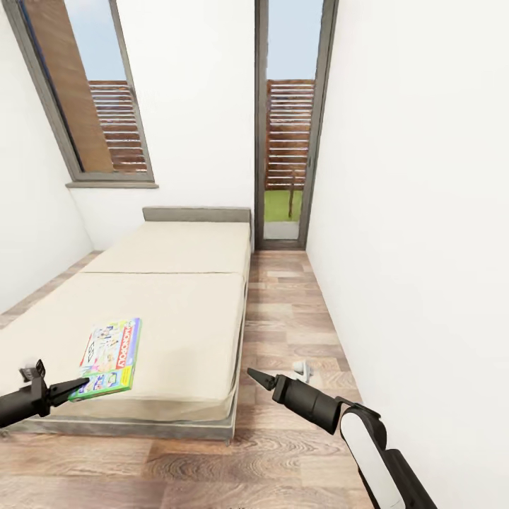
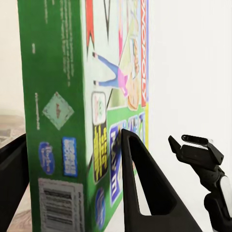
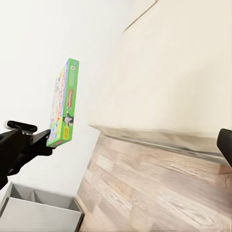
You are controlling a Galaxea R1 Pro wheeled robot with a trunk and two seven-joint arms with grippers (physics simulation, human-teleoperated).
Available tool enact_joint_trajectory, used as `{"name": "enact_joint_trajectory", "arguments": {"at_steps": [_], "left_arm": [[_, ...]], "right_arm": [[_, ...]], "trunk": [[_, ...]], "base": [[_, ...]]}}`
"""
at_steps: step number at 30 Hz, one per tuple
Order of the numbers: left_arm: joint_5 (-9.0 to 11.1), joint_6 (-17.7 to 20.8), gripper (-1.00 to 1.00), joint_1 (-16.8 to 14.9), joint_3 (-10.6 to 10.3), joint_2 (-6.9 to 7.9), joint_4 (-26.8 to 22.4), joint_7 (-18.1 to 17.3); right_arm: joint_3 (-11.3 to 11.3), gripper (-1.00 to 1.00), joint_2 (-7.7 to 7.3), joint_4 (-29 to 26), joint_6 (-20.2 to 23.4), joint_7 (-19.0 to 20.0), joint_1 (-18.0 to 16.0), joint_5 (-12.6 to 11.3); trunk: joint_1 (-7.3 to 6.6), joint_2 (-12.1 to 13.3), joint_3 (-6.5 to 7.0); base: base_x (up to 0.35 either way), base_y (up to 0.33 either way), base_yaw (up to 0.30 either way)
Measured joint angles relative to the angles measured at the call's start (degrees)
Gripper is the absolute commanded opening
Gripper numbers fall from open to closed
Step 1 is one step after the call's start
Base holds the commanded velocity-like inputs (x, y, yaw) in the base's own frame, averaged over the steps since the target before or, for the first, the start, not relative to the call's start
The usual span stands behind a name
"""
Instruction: Put all the toys in the child's room - the three board games (two on the bed and one on the table), the two jigsaw puzzles on the table, and the tennis ball on the table - inside the toy box on the table in the child's room.
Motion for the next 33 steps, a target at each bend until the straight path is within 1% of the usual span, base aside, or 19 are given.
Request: {"name": "enact_joint_trajectory", "arguments": {"at_steps": [9,19,22,25,27,31,33], "left_arm": [[-0.02,-0.01,-1.0,0.01,-0.02,0.0,0.0,0.01],[-0.08,-0.05,-1.0,0.06,-0.14,0.0,0.01,0.01],[-0.04,-0.3,-1.0,0.08,-0.13,0.0,0.01,-0.02],[0.0,-0.52,-1.0,0.1,-0.08,-0.01,0.01,-0.01],[-0.01,-0.59,-1.0,0.1,-0.05,0.0,0.05,0.0],[0.04,-0.62,-1.0,0.09,-0.05,0.0,0.11,0.0],[0.05,-0.62,-1.0,0.09,-0.05,0.0,0.11,-0.01]], "right_arm": [[0.09,1.0,0.05,-0.04,0.0,0.0,0.0,0.08],[0.09,1.0,0.06,-0.03,0.0,0.0,0.0,0.12],[0.09,1.0,0.06,-0.01,0.0,0.0,0.0,0.43],[0.09,1.0,0.06,0.02,0.0,0.0,0.0,1.27],[0.09,1.0,0.06,0.01,-0.01,0.0,0.01,1.96],[0.25,1.0,0.05,-0.01,-0.02,0.01,0.01,2.36],[1.11,1.0,0.06,0.03,-0.33,0.01,0.01,2.48]], "trunk": [[-1.99,3.61,1.04],[-1.99,3.62,0.4],[-1.99,3.62,0.2],[-1.99,3.62,0.01],[-2.01,3.62,-0.11],[-2.02,3.62,-0.36],[-2.02,3.62,-0.47]], "base": [[-0.015,0.0,0.233],[0.0,0.0,0.233],[0.0,0.0,0.233],[0.025,0.002,0.233],[0.146,0.082,0.233],[0.206,0.15,0.235],[0.236,0.201,0.236]]}}
